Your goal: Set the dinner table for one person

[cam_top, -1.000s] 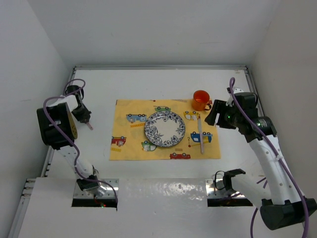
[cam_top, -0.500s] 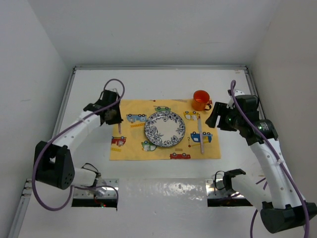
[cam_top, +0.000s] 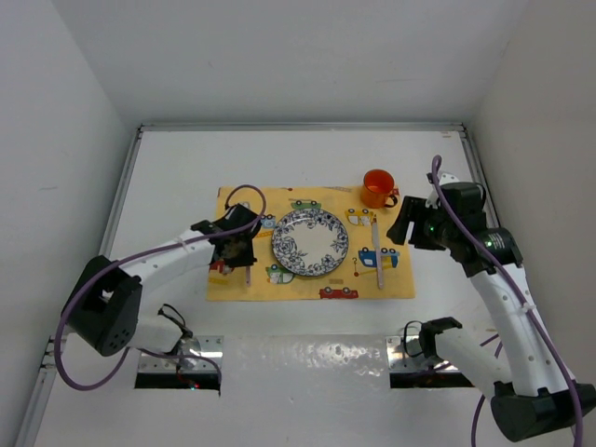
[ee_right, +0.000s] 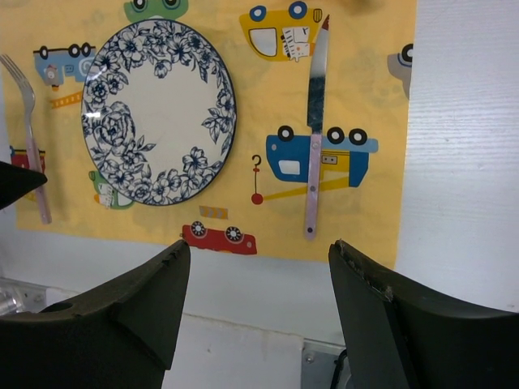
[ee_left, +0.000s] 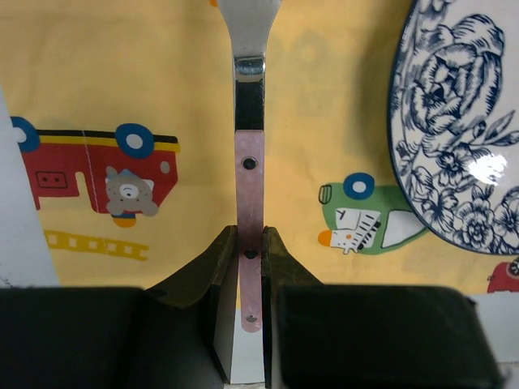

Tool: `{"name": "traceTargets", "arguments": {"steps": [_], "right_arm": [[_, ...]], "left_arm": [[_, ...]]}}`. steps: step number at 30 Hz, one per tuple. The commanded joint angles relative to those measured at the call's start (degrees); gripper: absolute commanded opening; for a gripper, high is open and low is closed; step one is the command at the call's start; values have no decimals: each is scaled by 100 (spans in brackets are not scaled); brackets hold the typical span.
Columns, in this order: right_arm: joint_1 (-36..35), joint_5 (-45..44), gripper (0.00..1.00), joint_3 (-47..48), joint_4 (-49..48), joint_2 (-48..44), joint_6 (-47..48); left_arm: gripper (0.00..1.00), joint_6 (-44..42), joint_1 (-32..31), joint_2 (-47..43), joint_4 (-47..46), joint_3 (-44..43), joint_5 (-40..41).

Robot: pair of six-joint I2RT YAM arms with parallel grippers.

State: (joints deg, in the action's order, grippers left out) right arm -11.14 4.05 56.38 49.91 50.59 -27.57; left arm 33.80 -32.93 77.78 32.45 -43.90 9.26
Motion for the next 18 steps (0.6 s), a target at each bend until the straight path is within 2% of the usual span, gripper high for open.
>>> {"name": "traceTargets", "arguments": {"steps": [1,12,18], "right_arm": [[-29,-106,69,-48,-25,-93,76],[-29,-230,69,-127,19,-190,112],[-29,-256,69,-154,-8,-207,138]], "left_arm": [[0,206,-12,-17,-274,92,252],[0,-365,6,299,-371,224,506],[0,-637,242,396,-397,197,516]]}}
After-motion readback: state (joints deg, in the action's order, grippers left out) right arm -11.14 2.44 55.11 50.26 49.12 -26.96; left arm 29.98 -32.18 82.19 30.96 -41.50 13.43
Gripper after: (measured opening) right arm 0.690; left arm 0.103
